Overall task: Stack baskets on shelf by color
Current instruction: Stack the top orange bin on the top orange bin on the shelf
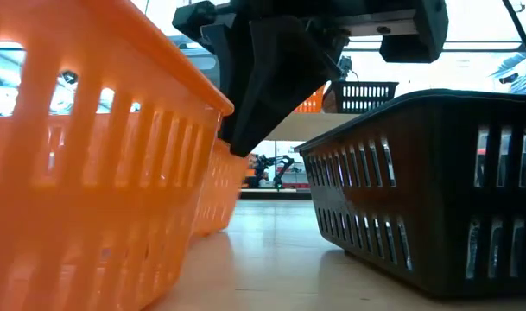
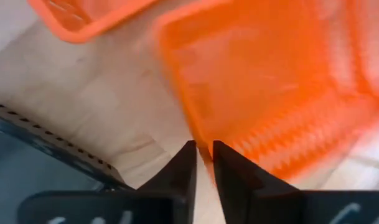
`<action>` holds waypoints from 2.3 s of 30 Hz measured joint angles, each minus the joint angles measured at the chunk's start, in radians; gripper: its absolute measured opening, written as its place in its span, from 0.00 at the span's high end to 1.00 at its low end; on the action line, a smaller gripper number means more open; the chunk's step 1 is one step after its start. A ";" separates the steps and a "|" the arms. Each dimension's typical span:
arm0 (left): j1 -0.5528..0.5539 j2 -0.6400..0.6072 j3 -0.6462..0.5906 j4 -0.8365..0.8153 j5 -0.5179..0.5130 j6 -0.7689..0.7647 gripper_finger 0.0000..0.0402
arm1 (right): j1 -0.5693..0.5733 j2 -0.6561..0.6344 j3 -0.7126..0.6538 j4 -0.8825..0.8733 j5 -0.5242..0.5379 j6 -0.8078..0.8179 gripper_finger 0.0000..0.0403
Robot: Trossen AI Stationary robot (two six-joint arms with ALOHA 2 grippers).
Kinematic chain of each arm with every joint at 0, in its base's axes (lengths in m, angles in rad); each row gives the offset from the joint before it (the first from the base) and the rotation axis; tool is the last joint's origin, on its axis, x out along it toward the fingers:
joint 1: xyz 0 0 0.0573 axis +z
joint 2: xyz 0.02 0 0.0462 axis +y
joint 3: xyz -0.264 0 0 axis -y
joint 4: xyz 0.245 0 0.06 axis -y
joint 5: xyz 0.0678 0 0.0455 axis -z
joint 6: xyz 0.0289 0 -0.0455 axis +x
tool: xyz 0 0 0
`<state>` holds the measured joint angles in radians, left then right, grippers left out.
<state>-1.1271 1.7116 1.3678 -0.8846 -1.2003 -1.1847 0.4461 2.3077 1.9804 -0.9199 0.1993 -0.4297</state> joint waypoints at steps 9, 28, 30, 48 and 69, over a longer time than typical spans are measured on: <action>0.009 -0.105 0.000 0.038 -0.079 0.136 0.71 | 0.002 -0.002 -0.053 0.045 0.022 0.041 0.97; 0.002 -0.207 -0.001 0.175 -0.141 0.522 0.71 | 0.097 -0.083 0.336 -0.388 0.197 0.353 0.98; 0.009 -0.208 -0.001 0.176 -0.143 0.544 0.71 | 0.099 -0.124 0.337 -0.409 0.207 0.413 0.98; -0.023 -0.214 0.001 0.229 -0.055 0.542 0.71 | 0.079 -0.419 0.338 -0.376 0.549 0.455 0.97; -0.022 -0.213 0.001 0.229 -0.052 0.516 0.71 | -0.195 -0.460 0.293 -0.544 0.721 0.495 0.97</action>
<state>-1.1492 1.4982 1.3689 -0.6556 -1.2522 -0.6689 0.2508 1.8473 2.2736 -1.4640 0.9203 0.0651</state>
